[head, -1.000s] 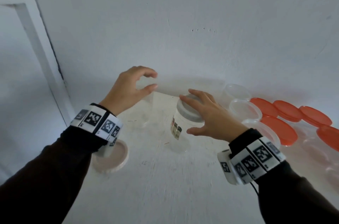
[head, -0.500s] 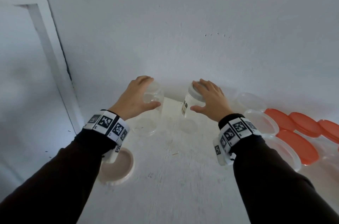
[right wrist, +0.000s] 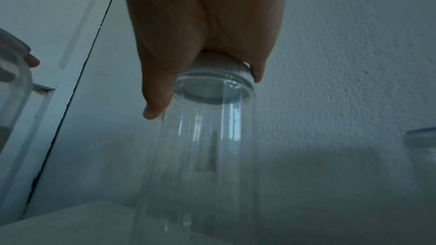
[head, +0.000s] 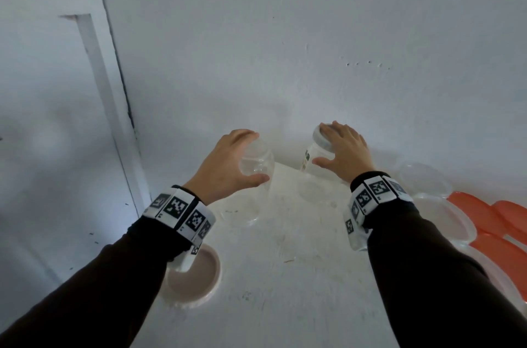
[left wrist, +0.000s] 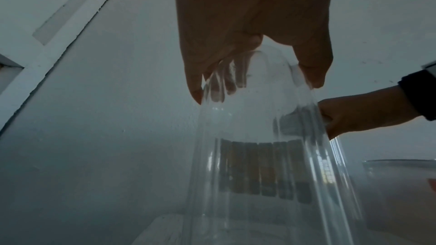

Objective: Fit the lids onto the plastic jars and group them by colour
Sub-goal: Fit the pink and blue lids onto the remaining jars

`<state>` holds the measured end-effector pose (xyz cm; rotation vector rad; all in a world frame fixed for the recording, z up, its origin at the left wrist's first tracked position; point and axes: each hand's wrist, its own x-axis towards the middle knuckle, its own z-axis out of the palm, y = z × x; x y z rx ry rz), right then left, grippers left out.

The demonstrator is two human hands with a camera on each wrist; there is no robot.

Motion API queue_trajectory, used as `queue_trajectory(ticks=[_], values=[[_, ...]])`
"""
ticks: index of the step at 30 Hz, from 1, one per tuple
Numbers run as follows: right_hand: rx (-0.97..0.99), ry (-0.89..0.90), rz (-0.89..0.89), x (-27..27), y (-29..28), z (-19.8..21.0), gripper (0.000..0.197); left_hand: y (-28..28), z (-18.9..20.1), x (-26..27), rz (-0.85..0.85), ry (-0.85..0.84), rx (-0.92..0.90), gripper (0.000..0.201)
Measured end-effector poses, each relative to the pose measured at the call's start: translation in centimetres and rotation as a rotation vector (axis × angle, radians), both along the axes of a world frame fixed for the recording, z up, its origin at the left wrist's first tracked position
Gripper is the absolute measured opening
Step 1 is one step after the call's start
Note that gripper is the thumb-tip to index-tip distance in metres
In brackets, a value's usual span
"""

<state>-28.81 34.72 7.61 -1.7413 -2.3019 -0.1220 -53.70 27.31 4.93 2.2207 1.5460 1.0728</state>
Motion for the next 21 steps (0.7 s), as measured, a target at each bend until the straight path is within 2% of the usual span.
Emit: queue_trajectory(ticks=[6,11,14,18,21], values=[[0.01,-0.05,-0.028,-0.4,0.1,0.6,0.079,0.0,0.2,-0.2,-0.006,-0.006,-0.018,0.09],[-0.053,-0.114,-0.049,-0.6,0.2,1.2,0.087,-0.5,0.6,-0.8,-0.082,-0.05,-0.14,0.106],[-0.056,-0.036,-0.009,-1.3,-0.2,2.0,0.087,-1.2,1.2,-1.7,-0.062,-0.058,-0.137,0.106],[0.091,0.232,0.241,-3.5,-2.0,3.3,0.06,-3.1,1.2,-3.6,0.037,-0.068,-0.046,0.085],[0.077,0.339,0.429,-6.1,-4.0,3.6,0.049,-5.0,0.2,-5.0,0.117,-0.063,0.016,0.053]])
